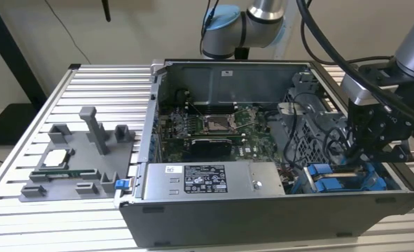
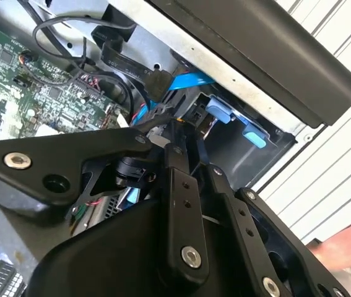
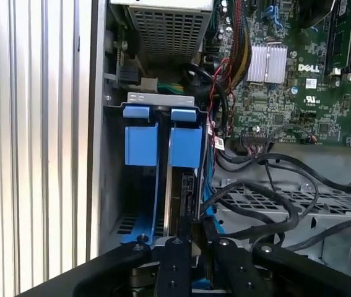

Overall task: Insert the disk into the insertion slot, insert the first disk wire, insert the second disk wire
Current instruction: 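Insert the first disk wire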

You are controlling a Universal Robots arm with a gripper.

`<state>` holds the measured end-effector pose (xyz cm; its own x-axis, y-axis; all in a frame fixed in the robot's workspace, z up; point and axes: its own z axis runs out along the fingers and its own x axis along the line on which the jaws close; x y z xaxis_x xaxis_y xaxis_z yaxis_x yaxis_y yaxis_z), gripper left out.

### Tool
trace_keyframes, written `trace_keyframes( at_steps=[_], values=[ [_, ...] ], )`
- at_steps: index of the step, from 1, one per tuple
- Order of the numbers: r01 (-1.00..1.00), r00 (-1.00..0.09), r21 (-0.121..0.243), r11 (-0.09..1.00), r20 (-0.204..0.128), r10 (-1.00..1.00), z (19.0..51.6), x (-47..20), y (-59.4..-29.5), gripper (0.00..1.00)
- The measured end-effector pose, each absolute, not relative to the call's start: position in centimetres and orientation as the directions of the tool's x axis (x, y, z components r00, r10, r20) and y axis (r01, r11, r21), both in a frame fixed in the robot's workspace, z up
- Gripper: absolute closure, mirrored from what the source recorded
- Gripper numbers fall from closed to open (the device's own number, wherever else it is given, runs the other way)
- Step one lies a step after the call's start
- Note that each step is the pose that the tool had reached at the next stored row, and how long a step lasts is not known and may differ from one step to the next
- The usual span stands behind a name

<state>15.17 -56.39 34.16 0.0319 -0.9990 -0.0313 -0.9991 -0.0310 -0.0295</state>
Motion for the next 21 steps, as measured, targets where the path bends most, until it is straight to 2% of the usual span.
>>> trace_keyframes(
  at_steps=[11, 21],
  values=[
    [-0.999, 0.028, -0.029, -0.027, -0.042, -0.999, 34.07, 15.24, -56.76, 1.00],
    [-0.999, -0.042, -0.028, 0.043, -0.044, -0.998, 34.01, 15.20, -56.89, 1.00]
  ],
)
